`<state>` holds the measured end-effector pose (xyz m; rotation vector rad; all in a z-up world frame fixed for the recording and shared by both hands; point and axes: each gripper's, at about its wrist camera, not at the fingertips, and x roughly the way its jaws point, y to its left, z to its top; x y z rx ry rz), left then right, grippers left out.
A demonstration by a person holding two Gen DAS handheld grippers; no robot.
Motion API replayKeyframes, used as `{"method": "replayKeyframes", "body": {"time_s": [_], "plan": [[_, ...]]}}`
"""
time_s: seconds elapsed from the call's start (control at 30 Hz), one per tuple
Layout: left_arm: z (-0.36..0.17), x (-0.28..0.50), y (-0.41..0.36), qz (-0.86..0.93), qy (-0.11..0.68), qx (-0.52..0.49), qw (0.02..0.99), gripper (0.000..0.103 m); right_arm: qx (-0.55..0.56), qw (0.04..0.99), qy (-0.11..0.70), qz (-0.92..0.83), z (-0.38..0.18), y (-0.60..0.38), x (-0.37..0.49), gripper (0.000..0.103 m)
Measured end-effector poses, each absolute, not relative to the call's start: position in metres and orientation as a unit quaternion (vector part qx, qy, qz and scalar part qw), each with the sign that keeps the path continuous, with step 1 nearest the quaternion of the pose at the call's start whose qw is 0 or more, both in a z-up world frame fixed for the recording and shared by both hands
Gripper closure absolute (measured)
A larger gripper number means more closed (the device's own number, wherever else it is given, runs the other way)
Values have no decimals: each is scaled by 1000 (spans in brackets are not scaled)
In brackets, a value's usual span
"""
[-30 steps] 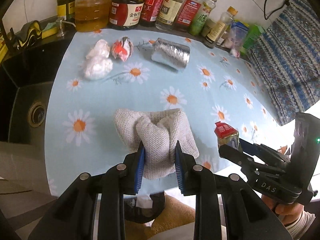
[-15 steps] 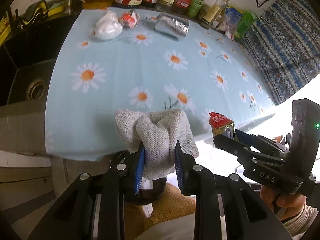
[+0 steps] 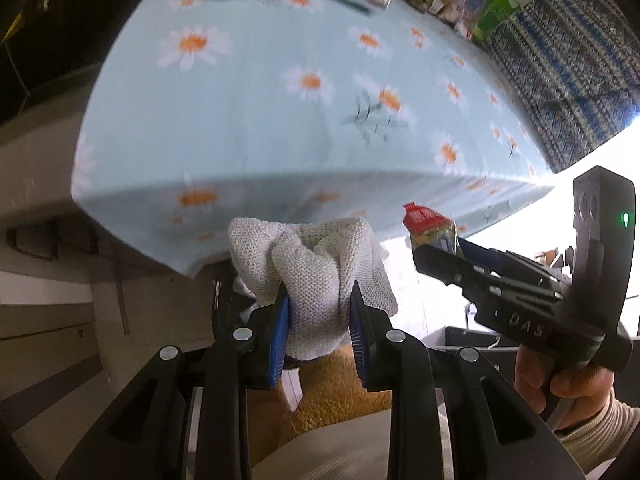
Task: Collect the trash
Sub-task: 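Carry the packet and cloth down over the black trash bin with both tools, then open the right tool over the bin while the left tool releases the cloth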
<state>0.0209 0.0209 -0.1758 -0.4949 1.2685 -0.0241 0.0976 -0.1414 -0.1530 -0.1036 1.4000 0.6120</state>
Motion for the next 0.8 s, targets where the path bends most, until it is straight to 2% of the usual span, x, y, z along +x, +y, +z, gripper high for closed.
{"method": "replayKeyframes", "body": {"time_s": [0.8], "plan": [[-280, 5, 15, 16, 670, -254, 697, 77, 10, 649, 722, 239, -252, -160, 91, 54]]}}
